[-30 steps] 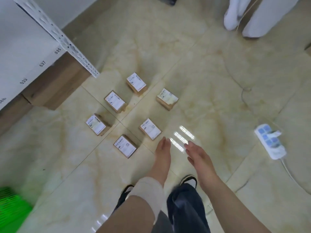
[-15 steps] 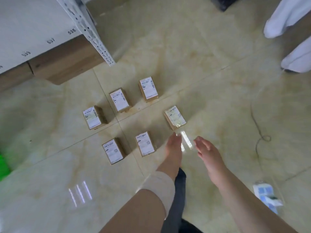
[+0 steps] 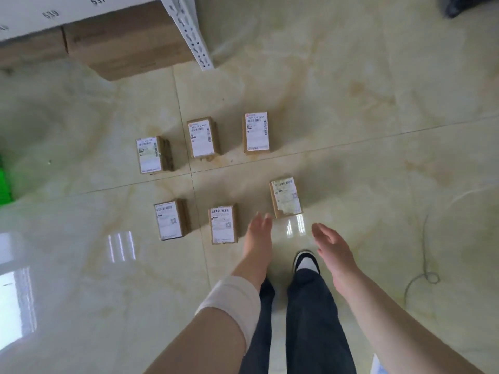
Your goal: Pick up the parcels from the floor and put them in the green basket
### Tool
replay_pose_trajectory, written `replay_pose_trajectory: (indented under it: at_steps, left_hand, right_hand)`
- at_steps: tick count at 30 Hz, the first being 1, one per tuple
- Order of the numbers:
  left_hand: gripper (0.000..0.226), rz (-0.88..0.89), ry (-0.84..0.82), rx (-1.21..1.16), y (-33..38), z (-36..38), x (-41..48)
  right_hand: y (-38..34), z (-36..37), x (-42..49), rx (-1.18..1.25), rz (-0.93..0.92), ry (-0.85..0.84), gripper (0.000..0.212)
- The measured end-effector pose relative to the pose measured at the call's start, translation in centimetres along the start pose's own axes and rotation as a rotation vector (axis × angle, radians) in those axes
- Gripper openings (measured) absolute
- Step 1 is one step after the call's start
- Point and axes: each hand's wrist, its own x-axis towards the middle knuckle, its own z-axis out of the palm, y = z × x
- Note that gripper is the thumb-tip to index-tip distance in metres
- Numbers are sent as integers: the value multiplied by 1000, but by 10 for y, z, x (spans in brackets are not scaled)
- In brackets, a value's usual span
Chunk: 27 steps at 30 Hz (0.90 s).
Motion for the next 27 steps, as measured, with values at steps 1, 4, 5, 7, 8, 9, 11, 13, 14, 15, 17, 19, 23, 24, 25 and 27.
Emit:
replay_pose_trajectory:
  at_steps: [1,4,5,7,8,9,11,13,14,15,17,19,23,24,25,27]
  left_hand:
    - [72,108,63,211,5,0,0]
    - [65,1,212,-431,25,14,15]
    - [58,-34,175,-710,30,13,20]
    - [53,-7,140,-891,38,23,46]
    - [55,-1,128,-895,36,30,63]
    - [56,17,117,-883,34,37,79]
    - [57,47,138,-835,24,50,119]
    - [57,53,164,-822,11,61,165]
    - [58,58,182,-839,5,66,188]
    - [59,59,194,-888,0,73,211]
    - [61,47,229,-1027,-7,88,251]
    - [62,52,262,-1131,-9,101,284]
    - [64,104,339,-1175,-9,120,323]
    - [61,117,365,-1152,-9,124,327]
    - [58,124,380,-1143,-8,126,328]
    - [65,141,390,-1166,-7,129,330]
  right_hand:
    - [-4,-4,6,-32,-10,-15,55]
    - [-10,-21,37,-116,-51,-10,54]
    - [-10,-26,50,-132,-66,-2,53]
    - [-6,-33,79,-159,-75,3,53]
    - [0,-34,94,-185,-78,4,53]
    - [7,-35,110,-214,-85,6,52]
    - [25,-30,147,-270,-106,-4,52]
    - [43,-16,189,-321,-131,-15,51]
    - [52,-9,211,-350,-153,-16,49]
    - [60,-1,231,-367,-189,-27,42]
    - [74,14,267,-360,-282,-79,25]
    - [88,24,297,-287,-345,-136,26]
    - [107,35,328,-186,-436,-80,24]
    - [110,38,330,-171,-452,-51,24]
    - [111,40,331,-158,-469,-26,24]
    - [112,42,332,-122,-482,9,27]
